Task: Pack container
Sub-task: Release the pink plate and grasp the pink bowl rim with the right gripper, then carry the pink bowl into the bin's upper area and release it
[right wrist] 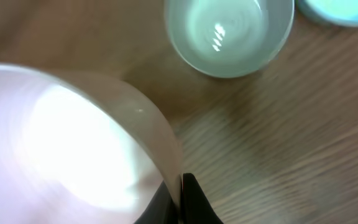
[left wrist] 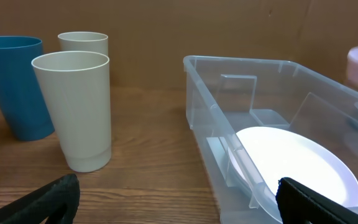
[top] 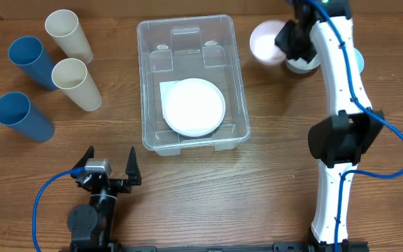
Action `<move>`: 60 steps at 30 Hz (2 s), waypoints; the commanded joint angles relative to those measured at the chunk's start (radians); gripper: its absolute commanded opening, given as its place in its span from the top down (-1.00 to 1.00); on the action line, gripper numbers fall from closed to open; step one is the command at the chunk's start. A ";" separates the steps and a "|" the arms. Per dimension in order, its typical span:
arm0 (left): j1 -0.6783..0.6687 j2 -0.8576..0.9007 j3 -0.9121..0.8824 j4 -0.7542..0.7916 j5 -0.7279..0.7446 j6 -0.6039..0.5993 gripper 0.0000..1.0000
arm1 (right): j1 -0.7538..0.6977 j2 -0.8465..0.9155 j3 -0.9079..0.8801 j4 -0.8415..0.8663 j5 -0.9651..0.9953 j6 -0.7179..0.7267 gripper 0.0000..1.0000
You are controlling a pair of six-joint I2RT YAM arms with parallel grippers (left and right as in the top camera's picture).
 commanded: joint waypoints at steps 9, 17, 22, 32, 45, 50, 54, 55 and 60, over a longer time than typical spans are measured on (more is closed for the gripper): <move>0.008 -0.008 -0.003 -0.002 0.011 0.023 -1.00 | 0.219 -0.048 0.158 0.106 0.058 -0.206 0.92; 0.008 -0.008 -0.003 -0.002 0.011 0.023 -1.00 | 0.338 -0.048 0.010 0.289 0.183 -0.206 0.92; 0.008 -0.008 -0.003 -0.002 0.011 0.023 -1.00 | 0.335 -0.048 -0.155 0.404 0.221 -0.219 0.92; 0.008 -0.008 -0.003 -0.002 0.011 0.023 -1.00 | 0.333 -0.047 -0.457 0.666 0.254 -0.263 0.92; 0.008 -0.008 -0.003 -0.002 0.011 0.023 -1.00 | 0.332 -0.033 -0.488 0.733 0.253 -0.338 0.43; 0.008 -0.008 -0.003 -0.002 0.011 0.023 -1.00 | 0.338 -0.033 -0.439 0.686 0.245 -0.359 0.44; 0.008 -0.008 -0.003 -0.002 0.011 0.023 -1.00 | 0.361 -0.038 -0.265 0.545 0.240 -0.358 0.41; 0.008 -0.008 -0.003 -0.002 0.011 0.023 -1.00 | 0.366 -0.039 -0.150 0.457 0.232 -0.317 0.36; 0.008 -0.008 -0.003 -0.002 0.011 0.023 -1.00 | 0.322 -0.039 0.150 0.248 0.212 -0.158 0.29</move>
